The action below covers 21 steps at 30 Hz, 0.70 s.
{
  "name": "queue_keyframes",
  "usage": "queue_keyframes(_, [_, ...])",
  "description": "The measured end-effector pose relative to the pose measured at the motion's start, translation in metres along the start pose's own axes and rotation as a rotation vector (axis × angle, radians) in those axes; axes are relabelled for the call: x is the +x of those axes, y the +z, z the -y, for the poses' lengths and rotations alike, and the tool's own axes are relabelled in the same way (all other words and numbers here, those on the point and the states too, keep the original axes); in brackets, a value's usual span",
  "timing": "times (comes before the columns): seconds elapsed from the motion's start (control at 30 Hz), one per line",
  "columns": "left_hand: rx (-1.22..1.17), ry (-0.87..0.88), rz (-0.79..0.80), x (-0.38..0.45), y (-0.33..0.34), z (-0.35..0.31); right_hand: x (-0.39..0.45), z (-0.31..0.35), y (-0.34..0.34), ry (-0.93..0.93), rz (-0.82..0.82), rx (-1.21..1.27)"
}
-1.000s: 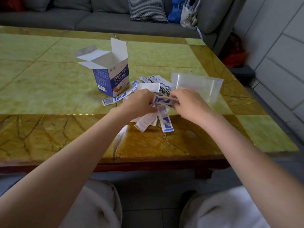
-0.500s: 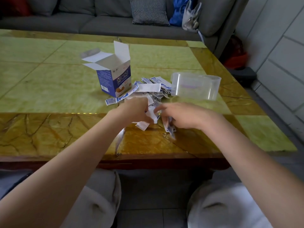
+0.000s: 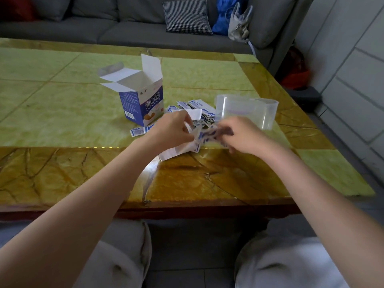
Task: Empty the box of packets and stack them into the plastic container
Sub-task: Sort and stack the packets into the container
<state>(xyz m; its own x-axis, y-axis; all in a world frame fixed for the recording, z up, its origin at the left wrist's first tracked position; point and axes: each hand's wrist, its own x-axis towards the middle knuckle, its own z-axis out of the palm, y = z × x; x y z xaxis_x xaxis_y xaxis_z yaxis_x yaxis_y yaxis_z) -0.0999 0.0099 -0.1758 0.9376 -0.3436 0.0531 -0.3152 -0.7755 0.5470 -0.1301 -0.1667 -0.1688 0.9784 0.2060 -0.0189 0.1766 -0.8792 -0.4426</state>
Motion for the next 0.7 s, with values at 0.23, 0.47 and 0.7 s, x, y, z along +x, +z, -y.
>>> queue_keyframes(0.23, [-0.405, -0.061, 0.027, -0.005, 0.001, -0.018, -0.003, 0.022, 0.009, 0.273, -0.042, 0.918])
queue_keyframes(0.47, [-0.32, -0.037, 0.039, -0.005, -0.006, -0.005, -0.004, 0.024, 0.01, 0.276, -0.013, 0.869])
queue_keyframes(0.7, [0.047, -0.012, -0.255, -0.005, -0.019, 0.008, -0.003, 0.02, -0.003, 0.273, -0.092, 0.795])
